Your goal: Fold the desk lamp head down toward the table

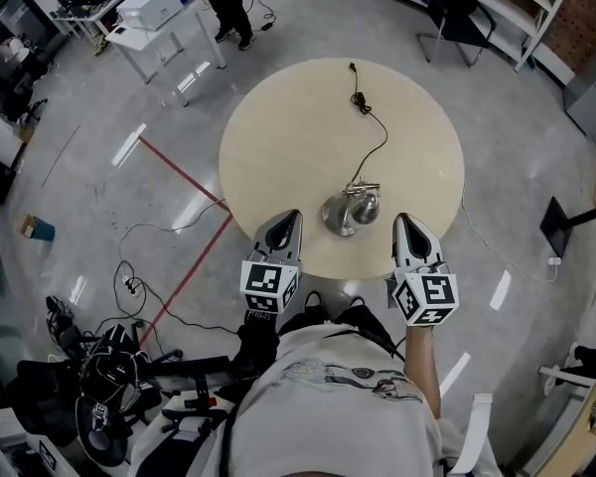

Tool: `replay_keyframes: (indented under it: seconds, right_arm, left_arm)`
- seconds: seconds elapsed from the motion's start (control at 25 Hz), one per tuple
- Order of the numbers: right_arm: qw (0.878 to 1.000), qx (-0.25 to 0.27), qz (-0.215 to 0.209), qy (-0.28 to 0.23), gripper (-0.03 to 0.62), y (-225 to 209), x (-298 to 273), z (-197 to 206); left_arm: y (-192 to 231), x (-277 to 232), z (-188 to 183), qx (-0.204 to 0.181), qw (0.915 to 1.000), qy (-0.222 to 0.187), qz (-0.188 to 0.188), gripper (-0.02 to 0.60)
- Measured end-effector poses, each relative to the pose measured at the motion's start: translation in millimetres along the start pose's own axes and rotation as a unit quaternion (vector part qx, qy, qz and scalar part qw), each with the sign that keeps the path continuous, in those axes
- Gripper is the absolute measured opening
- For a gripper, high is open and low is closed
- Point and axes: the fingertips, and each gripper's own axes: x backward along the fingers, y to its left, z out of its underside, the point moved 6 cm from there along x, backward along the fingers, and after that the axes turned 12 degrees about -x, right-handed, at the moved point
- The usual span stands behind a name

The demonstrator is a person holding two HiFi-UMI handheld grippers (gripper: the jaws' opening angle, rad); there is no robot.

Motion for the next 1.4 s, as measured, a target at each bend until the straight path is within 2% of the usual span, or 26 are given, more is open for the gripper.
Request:
replay_keyframes:
  seconds: [0.32, 0.56, 0.68, 1.0, 1.4]
  right_arm:
    - [0.999, -0.014, -0.037, 0.009, 0.009, 12, -25, -12]
    - [0.995, 0.003, -0.089, 0.053, 0.168, 31, -47, -4]
    - [0.991, 0.016, -0.101, 0.081, 0.243, 40, -54, 2]
    - [0.983, 0.091, -0.071, 0.145, 0.247, 48, -63, 22]
    - [0.982, 0.090, -0.069, 0.150, 0.239, 49, -57, 31]
  left_arm:
    - [5, -9, -15, -0.002, 0.9995, -0.008, -0.030, 0.000]
    - [11, -14, -13, 0.000, 0.9990, -0.006, -0.043, 0.000]
    - [15, -13, -15, 0.000, 0.9989, -0.006, -0.047, 0.000]
    - [17, -9, -12, 0.002, 0.9989, 0.003, -0.048, 0.000]
    - [16, -12, -8, 0.001, 0.9992, 0.006, -0.040, 0.000]
